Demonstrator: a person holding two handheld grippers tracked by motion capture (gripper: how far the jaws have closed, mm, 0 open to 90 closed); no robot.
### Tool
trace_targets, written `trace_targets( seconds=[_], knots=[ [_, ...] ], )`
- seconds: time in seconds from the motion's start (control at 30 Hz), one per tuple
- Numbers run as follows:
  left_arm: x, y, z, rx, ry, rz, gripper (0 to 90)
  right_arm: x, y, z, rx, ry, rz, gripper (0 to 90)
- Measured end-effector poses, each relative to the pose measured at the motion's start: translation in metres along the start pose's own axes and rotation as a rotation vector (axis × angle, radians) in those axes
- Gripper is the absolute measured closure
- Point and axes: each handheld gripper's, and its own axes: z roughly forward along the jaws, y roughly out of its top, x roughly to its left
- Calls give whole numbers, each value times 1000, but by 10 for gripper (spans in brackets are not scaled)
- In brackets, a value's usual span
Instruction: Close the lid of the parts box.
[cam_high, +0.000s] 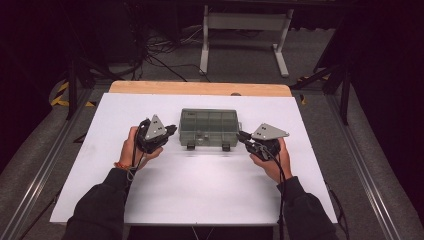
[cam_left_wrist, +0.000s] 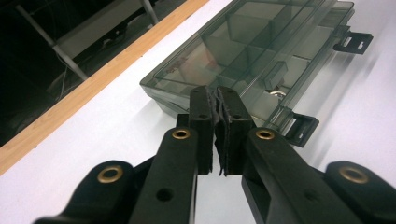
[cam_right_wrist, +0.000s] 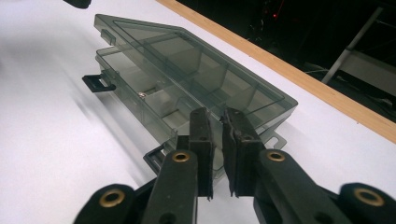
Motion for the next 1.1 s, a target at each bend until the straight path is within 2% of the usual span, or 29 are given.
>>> trace_targets(
  seconds=[0.07, 0.2, 0.37, 0.5, 0.67, 0.9, 1.1],
  knots=[
    [0, -3, -3, -4, -1, 0, 837, 0, -2, -2, -6, 6, 8, 770],
    [1, -7, -7, -14, 2, -1, 821, 0, -3, -4, -13, 4, 7, 741],
    [-2, -14, -15, -7, 37, 10, 699, 2, -6, -7, -26, 7, 9, 650],
    [-3, -20, -21, -15, 38, 11, 615, 2, -8, -8, -27, 5, 26, 543],
    [-3, -27, -29, -37, 47, -29, 495, 4, -9, -10, -32, 8, 14, 451],
    [-7, -36, -39, -40, 53, -20, 371, 7, -10, -14, -35, -5, 34, 271],
    [-11, -40, -44, -43, 58, -11, 251, 13, -15, -15, -27, -35, -6, 186]
  ],
)
